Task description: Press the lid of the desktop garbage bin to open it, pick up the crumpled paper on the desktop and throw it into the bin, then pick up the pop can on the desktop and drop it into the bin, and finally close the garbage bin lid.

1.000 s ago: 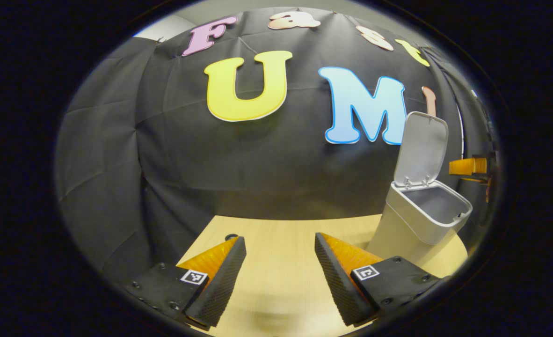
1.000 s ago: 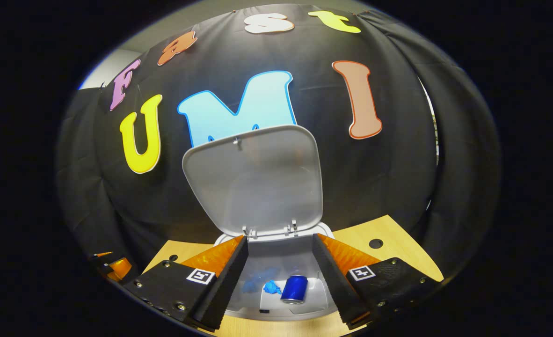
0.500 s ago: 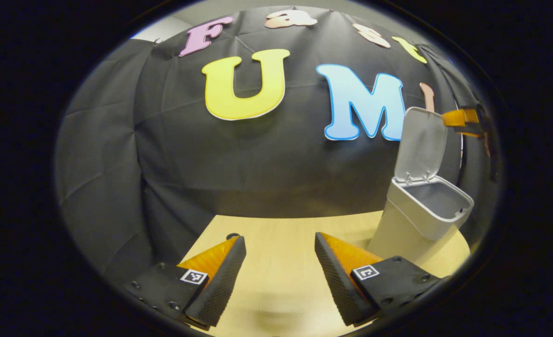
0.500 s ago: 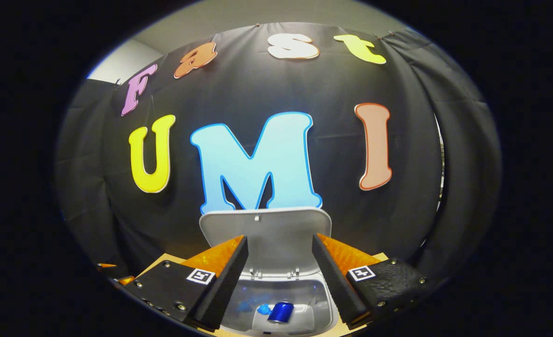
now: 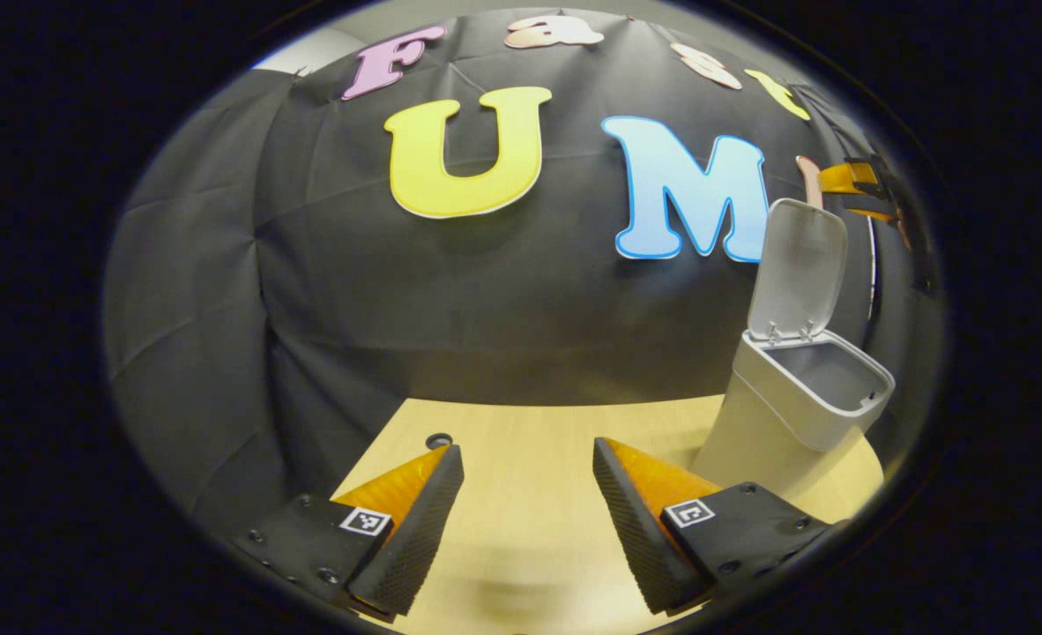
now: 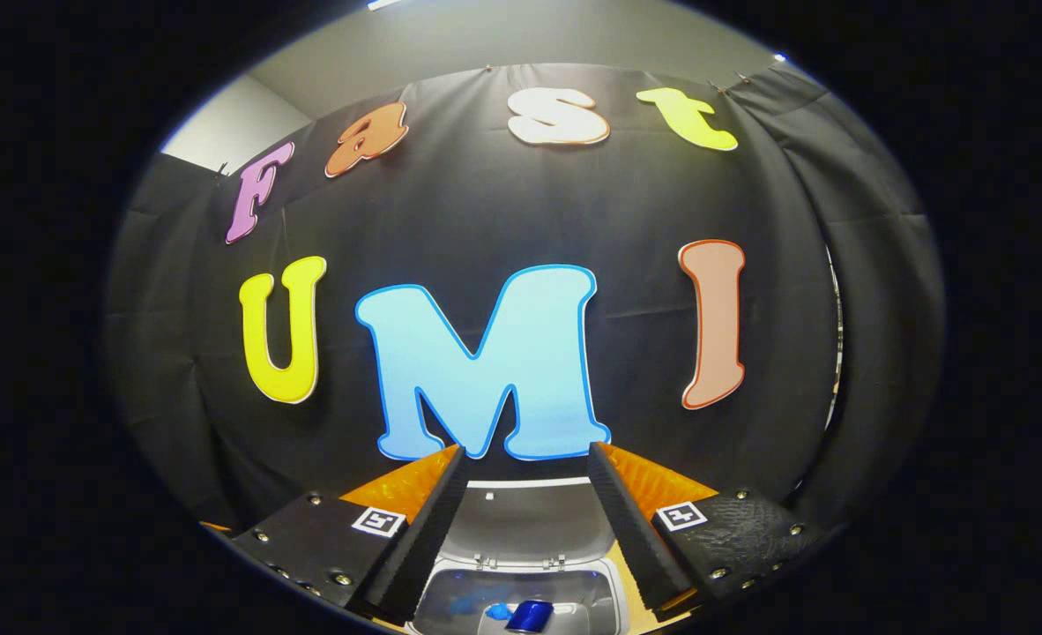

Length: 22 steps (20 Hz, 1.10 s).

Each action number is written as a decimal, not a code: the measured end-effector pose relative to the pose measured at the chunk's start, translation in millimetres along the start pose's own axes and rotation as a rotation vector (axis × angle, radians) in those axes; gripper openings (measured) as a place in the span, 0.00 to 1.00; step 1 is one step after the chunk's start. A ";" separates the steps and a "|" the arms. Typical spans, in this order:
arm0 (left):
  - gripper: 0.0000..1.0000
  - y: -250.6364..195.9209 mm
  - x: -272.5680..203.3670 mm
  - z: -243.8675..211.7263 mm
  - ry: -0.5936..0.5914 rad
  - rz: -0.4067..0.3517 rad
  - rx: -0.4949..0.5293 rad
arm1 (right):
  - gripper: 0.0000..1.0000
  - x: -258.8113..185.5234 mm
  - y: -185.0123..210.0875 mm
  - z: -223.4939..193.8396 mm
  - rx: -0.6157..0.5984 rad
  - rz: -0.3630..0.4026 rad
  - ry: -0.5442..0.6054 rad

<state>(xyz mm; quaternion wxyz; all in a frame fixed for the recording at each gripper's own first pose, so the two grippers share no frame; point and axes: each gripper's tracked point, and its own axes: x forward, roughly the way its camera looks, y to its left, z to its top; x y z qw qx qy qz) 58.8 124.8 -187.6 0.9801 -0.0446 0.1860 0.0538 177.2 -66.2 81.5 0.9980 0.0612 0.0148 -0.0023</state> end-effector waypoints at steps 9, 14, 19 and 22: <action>1.00 7.3 -4.0 -13.8 0.027 0.014 -0.063 | 0.88 37.8 3.4 -18.4 -0.017 -0.007 0.047; 1.00 8.8 -4.0 -16.8 0.029 0.021 -0.059 | 0.89 22.9 3.3 -26.1 -0.046 -0.001 0.056; 0.97 -7.9 -5.9 -20.4 0.026 -0.002 -0.041 | 0.89 -10.3 5.4 -40.1 -0.050 0.017 0.066; 0.97 -19.6 -8.0 -19.3 0.024 -0.019 -0.045 | 0.89 -30.2 4.9 -58.1 -0.045 0.023 0.106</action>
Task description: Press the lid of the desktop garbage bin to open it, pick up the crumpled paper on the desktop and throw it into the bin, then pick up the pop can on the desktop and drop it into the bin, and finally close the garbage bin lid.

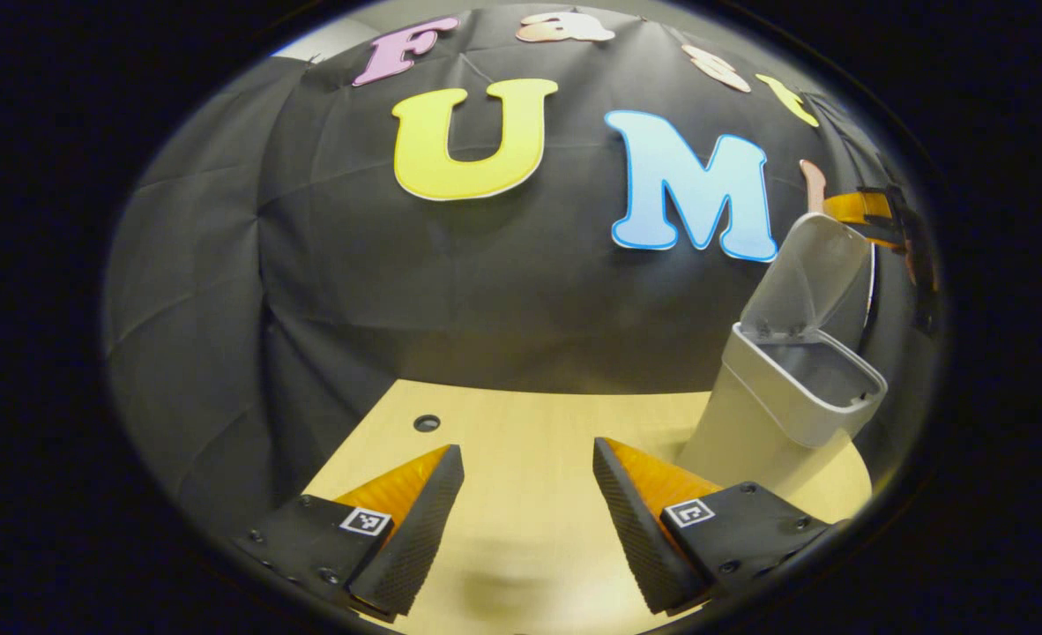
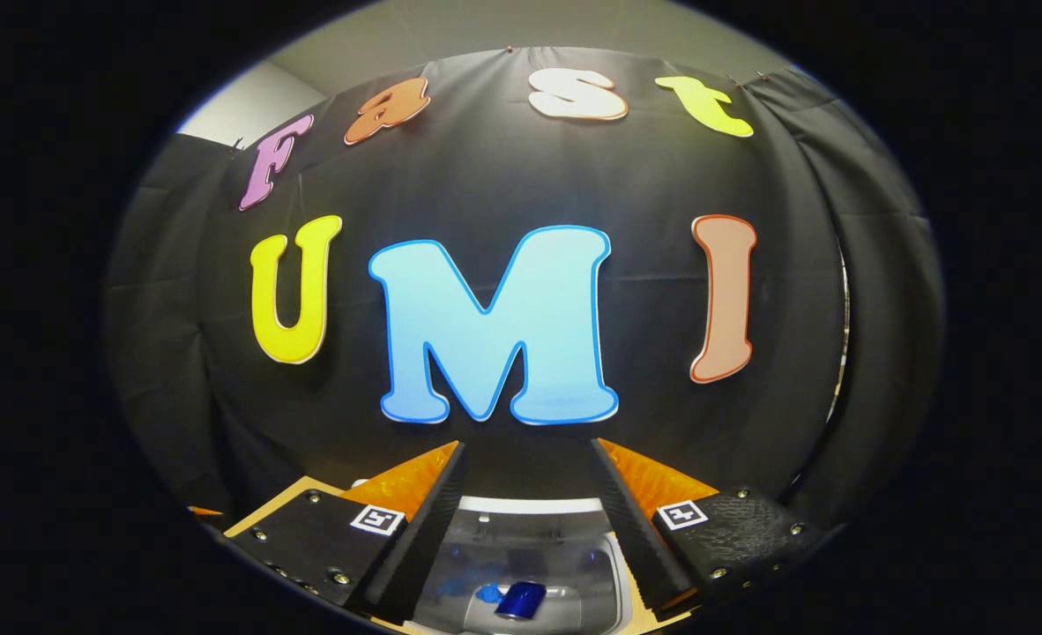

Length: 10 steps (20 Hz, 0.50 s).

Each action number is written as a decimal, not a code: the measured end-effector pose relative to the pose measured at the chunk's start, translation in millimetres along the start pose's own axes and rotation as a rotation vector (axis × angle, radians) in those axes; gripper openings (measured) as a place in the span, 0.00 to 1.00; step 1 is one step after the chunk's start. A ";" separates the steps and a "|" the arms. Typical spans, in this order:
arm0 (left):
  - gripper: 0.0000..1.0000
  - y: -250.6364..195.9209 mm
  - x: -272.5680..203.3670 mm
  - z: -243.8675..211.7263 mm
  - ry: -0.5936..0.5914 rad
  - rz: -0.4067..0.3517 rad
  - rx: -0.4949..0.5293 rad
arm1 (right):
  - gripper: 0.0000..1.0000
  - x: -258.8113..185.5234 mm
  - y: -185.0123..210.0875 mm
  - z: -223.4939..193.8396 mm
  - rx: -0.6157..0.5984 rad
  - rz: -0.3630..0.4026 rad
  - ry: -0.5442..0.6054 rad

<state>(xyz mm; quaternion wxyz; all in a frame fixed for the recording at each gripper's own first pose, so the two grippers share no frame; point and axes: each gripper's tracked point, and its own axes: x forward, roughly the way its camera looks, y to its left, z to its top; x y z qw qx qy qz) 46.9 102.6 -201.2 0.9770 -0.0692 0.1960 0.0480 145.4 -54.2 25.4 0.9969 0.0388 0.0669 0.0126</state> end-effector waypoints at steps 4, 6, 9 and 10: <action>0.97 -6.1 -4.4 0.6 -0.005 -0.011 0.013 | 0.89 -14.4 -1.3 -49.1 0.002 -0.010 0.086; 1.00 -7.0 -7.4 0.7 -0.005 -0.012 0.024 | 0.89 -19.8 -0.1 -75.5 0.008 -0.008 0.133; 1.00 -6.6 -11.7 -0.6 -0.005 -0.010 0.029 | 0.89 -26.5 1.6 -107.7 0.009 -0.004 0.185; 0.99 -6.1 -13.0 -1.4 -0.004 -0.010 0.029 | 0.89 -28.5 1.7 -114.0 0.015 -0.004 0.190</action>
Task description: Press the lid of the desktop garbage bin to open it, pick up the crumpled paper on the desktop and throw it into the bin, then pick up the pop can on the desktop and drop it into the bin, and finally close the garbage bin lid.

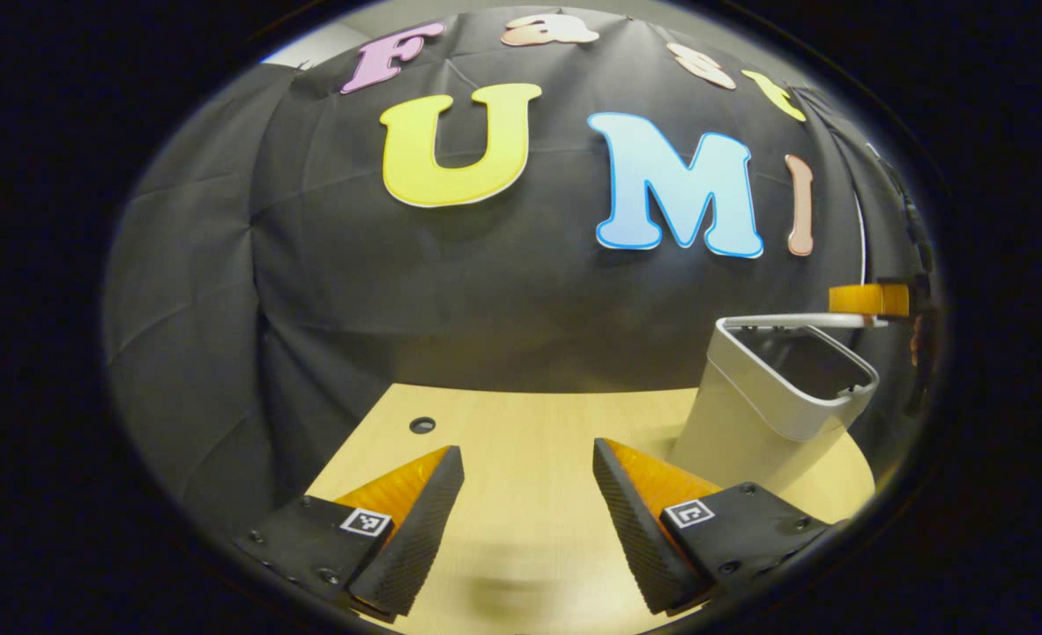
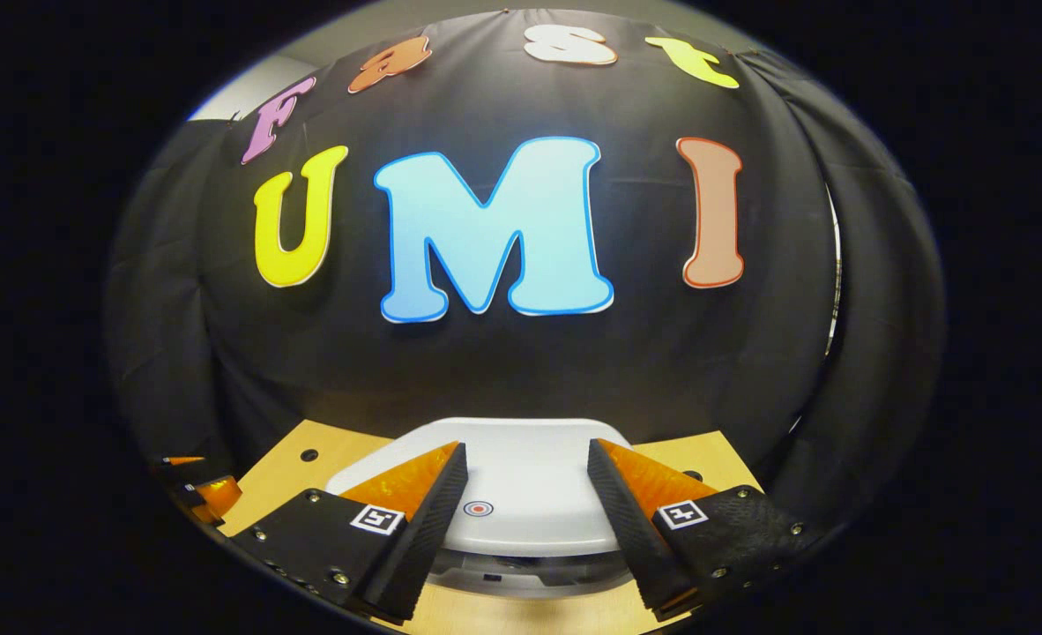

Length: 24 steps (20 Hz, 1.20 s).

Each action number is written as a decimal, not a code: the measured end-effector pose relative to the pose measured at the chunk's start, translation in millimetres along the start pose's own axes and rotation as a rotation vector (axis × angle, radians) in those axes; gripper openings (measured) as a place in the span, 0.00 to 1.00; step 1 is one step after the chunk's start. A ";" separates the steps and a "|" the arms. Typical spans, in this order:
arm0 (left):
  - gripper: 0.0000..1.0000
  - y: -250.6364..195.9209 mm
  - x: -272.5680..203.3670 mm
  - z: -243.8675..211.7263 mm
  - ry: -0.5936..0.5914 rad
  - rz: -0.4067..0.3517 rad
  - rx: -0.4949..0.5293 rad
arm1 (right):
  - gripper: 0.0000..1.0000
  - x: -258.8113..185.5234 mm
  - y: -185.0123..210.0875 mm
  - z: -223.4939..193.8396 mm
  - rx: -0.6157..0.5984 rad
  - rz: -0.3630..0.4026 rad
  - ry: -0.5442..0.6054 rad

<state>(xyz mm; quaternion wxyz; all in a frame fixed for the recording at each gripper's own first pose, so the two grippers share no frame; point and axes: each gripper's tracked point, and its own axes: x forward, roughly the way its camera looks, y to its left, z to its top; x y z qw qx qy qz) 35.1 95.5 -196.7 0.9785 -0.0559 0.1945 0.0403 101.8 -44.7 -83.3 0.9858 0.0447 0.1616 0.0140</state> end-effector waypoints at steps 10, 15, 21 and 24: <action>0.92 -10.8 1.1 0.5 0.005 -0.013 0.008 | 0.89 -2.2 1.5 -39.1 -0.036 -0.015 0.018; 1.00 -15.9 2.8 -0.6 0.010 -0.021 0.008 | 0.90 -3.8 1.9 -41.7 -0.020 -0.024 -0.043; 1.00 -20.1 4.8 -0.8 0.011 -0.031 -0.001 | 0.90 -4.3 2.1 -48.4 -0.059 -0.031 -0.106; 1.00 -23.5 4.2 0.1 0.006 -0.039 0.001 | 0.91 -2.5 2.1 -52.1 -0.062 -0.027 -0.114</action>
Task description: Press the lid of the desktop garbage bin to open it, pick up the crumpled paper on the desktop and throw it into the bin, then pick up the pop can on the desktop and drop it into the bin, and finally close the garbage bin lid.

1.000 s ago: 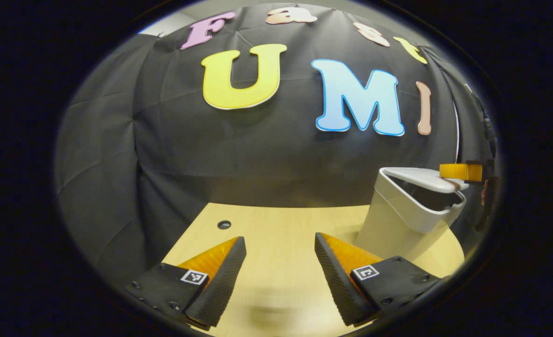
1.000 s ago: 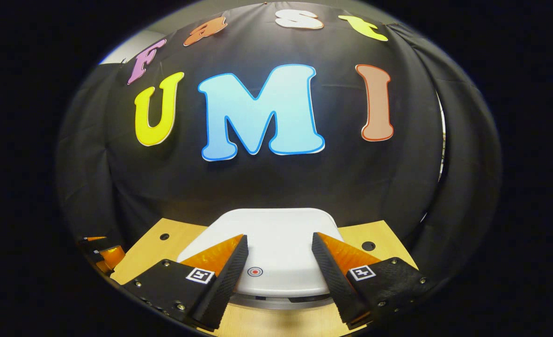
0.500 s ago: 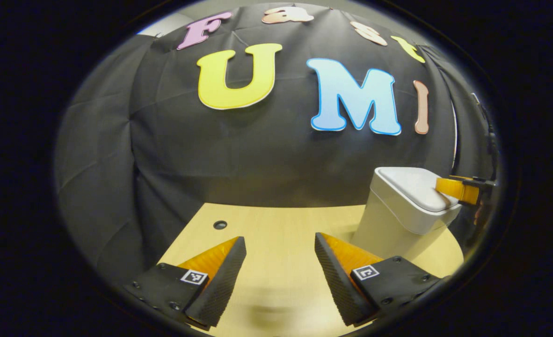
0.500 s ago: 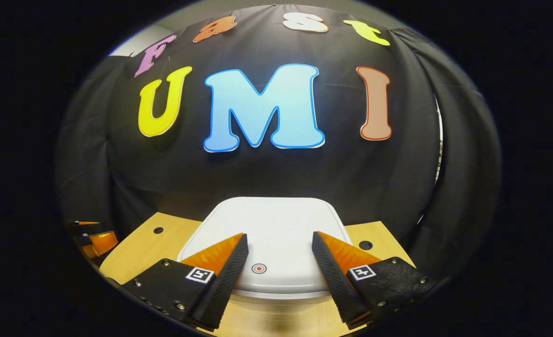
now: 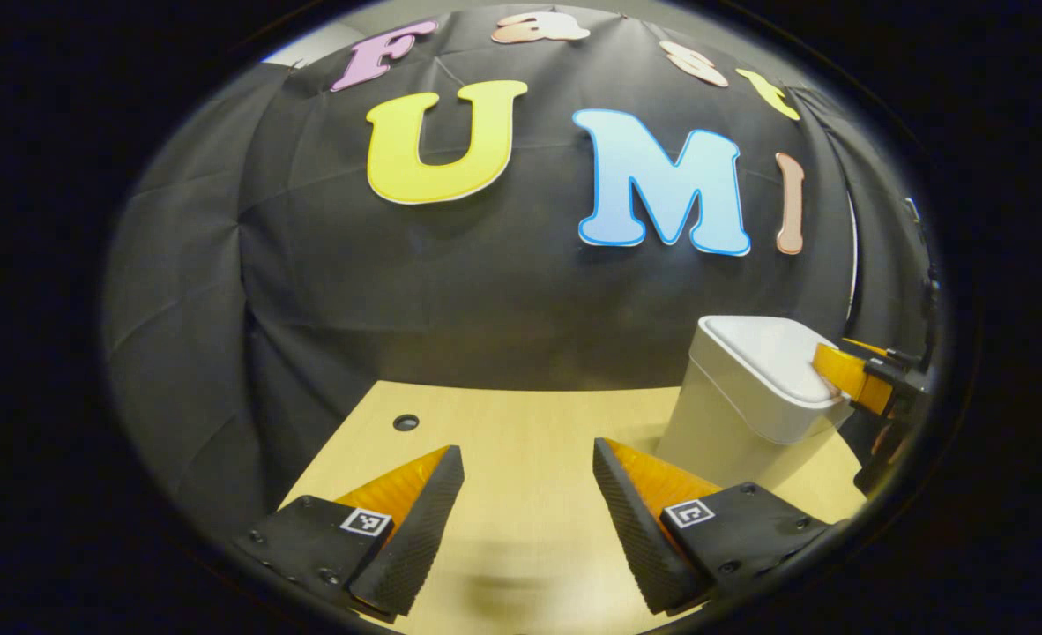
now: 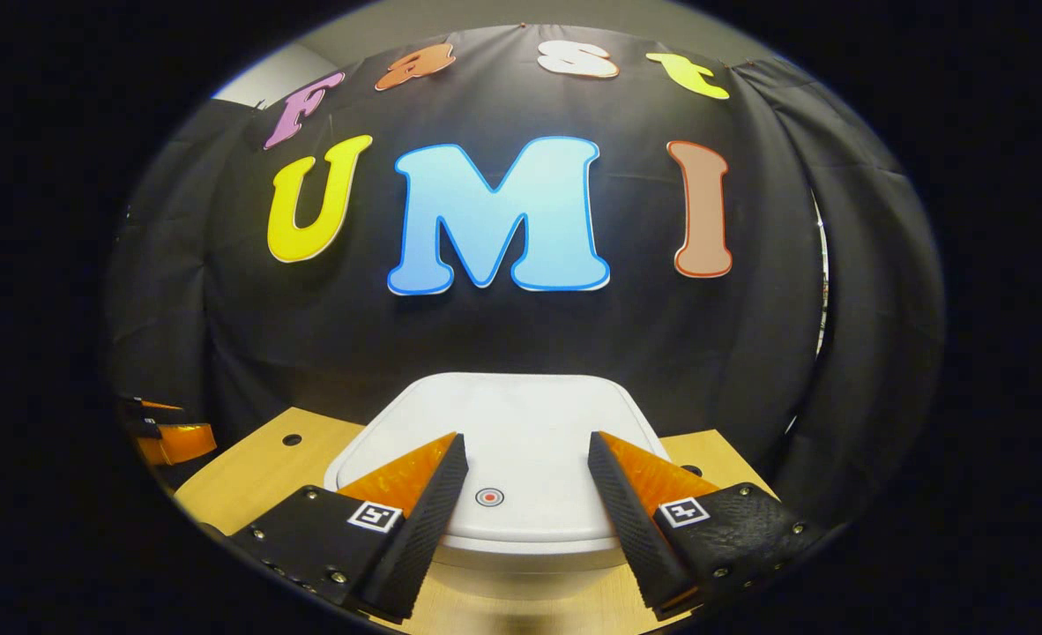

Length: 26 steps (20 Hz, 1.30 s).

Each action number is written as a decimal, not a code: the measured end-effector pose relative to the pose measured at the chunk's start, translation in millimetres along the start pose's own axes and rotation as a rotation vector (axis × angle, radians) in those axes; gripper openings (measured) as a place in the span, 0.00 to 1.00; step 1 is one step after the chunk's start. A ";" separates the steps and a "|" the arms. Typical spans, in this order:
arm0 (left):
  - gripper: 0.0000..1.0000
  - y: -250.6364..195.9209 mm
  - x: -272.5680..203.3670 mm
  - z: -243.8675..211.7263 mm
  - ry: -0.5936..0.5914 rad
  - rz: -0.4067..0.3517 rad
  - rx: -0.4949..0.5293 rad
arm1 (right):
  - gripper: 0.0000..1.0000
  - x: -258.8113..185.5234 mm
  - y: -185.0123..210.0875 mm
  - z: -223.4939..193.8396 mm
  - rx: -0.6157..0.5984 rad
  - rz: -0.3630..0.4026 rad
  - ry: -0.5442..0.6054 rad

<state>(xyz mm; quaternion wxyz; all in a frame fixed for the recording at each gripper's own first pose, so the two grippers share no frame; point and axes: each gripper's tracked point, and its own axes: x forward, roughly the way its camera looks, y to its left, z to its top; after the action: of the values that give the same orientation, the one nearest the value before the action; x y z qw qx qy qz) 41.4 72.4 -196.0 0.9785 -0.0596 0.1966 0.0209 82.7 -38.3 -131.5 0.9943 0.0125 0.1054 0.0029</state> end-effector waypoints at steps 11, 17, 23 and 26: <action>0.96 -8.4 -28.7 55.0 -0.145 0.002 0.038 | 0.89 -33.7 12.2 44.0 0.028 0.030 -0.098; 1.00 -24.6 -72.8 95.6 -0.254 -0.016 0.057 | 0.89 -92.6 43.3 84.5 0.050 0.039 -0.198; 1.00 -46.5 -102.4 109.3 -0.312 -0.067 0.115 | 0.89 -128.4 54.0 98.6 0.075 0.008 -0.237; 1.00 -66.5 -107.4 114.9 -0.326 -0.117 0.151 | 0.89 -136.1 44.9 102.9 0.081 -0.027 -0.253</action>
<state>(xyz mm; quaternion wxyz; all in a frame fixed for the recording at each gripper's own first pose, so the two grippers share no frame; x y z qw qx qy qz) -9.5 18.9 -42.0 0.9986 0.0069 0.0325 -0.0416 -28.9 2.9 -1.3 0.9983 0.0516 -0.0207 -0.0163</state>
